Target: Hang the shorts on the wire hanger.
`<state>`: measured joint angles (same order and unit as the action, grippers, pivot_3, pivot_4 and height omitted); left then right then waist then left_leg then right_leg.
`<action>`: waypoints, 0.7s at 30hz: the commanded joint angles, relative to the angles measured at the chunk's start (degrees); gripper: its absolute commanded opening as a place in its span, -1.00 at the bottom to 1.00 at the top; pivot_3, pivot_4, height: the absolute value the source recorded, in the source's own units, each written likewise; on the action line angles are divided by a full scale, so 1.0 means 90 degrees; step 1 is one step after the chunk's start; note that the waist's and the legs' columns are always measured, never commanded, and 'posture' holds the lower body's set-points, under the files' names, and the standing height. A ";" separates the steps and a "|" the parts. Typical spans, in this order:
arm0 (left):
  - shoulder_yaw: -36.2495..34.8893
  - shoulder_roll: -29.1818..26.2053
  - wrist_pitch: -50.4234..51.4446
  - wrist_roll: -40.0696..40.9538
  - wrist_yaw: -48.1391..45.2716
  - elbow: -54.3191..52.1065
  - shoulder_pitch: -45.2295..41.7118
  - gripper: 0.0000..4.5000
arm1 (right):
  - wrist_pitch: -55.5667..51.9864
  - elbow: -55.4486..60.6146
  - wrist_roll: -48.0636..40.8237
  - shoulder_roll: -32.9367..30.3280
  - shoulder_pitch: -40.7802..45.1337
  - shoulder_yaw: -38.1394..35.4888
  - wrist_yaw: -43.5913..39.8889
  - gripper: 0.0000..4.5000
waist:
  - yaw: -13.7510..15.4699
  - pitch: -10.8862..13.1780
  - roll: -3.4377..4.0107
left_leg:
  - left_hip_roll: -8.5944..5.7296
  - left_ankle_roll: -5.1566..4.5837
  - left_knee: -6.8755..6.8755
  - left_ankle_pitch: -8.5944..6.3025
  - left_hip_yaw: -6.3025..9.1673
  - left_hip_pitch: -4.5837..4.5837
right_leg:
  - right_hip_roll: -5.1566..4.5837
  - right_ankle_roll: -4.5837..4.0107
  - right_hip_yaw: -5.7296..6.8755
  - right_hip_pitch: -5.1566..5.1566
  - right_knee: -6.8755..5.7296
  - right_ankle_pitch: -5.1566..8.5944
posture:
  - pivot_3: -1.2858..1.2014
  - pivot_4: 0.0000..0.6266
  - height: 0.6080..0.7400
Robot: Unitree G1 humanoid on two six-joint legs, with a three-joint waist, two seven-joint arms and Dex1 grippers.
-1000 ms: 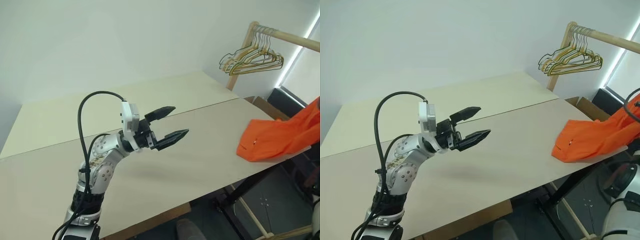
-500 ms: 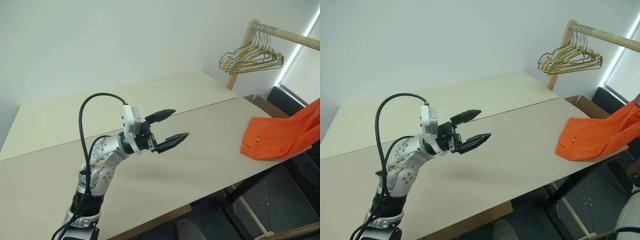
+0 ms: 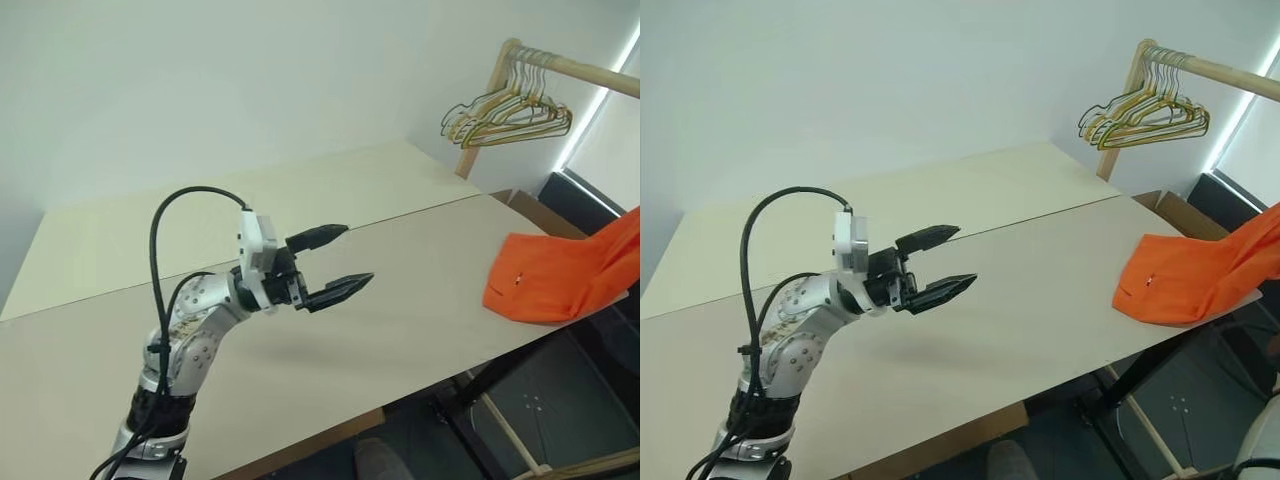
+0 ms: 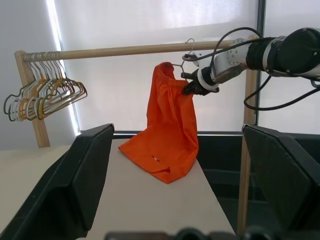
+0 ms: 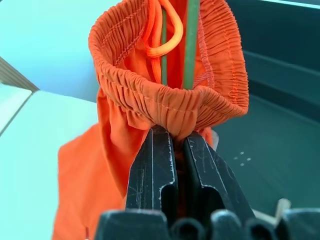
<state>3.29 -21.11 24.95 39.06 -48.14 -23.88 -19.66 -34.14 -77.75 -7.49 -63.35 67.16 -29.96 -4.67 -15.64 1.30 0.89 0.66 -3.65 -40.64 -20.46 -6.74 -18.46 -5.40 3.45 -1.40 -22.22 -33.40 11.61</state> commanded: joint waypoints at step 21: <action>-0.0179 -0.0692 0.1230 0.1077 -0.0455 -0.0127 -0.0460 0.98 | -0.0676 0.0349 0.0335 -0.0775 0.0682 0.0935 -0.0521 -1.00 | -0.0452 0.0005 0.0026 | -0.0008 0.0002 0.0003 -0.0004 -0.0010 0.0009 | -0.0005 0.0017 -0.0015 0.0006 0.0004 0.0010 | -0.24 -1.00 1.00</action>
<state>2.76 -26.83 35.65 47.86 -52.24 -24.05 -22.84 -41.43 -76.76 -3.62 -69.87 72.82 -21.00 -9.56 -19.71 1.35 1.12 0.59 -3.63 -40.61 -20.49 -6.84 -18.35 -5.45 3.61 -1.57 -22.17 -33.39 11.70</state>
